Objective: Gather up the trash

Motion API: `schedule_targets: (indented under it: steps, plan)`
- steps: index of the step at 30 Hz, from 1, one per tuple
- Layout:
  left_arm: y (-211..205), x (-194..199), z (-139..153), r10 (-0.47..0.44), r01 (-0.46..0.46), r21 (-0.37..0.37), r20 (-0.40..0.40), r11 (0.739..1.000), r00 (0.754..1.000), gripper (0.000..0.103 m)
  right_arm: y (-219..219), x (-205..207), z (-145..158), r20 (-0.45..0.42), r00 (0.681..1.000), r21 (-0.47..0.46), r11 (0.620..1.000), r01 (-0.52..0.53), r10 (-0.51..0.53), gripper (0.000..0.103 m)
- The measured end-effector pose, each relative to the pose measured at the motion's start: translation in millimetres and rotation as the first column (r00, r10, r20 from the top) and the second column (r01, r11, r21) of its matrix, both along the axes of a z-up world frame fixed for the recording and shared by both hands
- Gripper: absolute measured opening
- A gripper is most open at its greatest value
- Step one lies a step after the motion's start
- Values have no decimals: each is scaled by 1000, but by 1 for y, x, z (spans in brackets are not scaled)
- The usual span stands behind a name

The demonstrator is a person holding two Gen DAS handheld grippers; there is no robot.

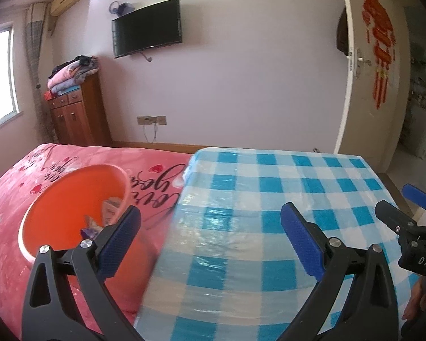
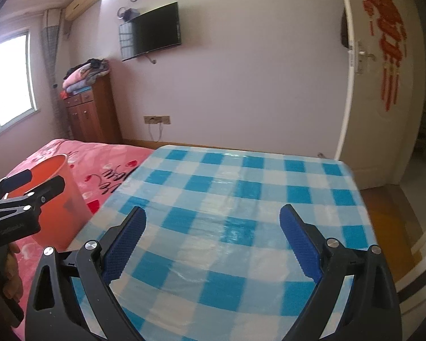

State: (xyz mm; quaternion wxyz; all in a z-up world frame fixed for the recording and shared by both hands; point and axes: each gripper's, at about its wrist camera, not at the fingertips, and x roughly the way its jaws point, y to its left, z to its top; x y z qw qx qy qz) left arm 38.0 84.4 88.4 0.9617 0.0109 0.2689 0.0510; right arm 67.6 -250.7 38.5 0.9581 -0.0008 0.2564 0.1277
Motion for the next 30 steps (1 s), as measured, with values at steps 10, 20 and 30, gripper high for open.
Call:
schedule_targets:
  steps: [10, 20, 30]
  plan:
    - [-43, -9, -4, -92, 93, 4, -4, 996, 996, 99, -42, -23, -4, 15, 996, -6, 996, 92, -92, 94]
    - [-71, -22, -8, -140, 140, 9, 0, 990, 990, 99, -68, -48, -9, 36, 986, -36, 986, 165, -164, 94]
    - [-81, -34, -11, -167, 167, -16, -17, 986, 986, 99, -82, -74, -12, 53, 976, -41, 976, 214, -212, 94]
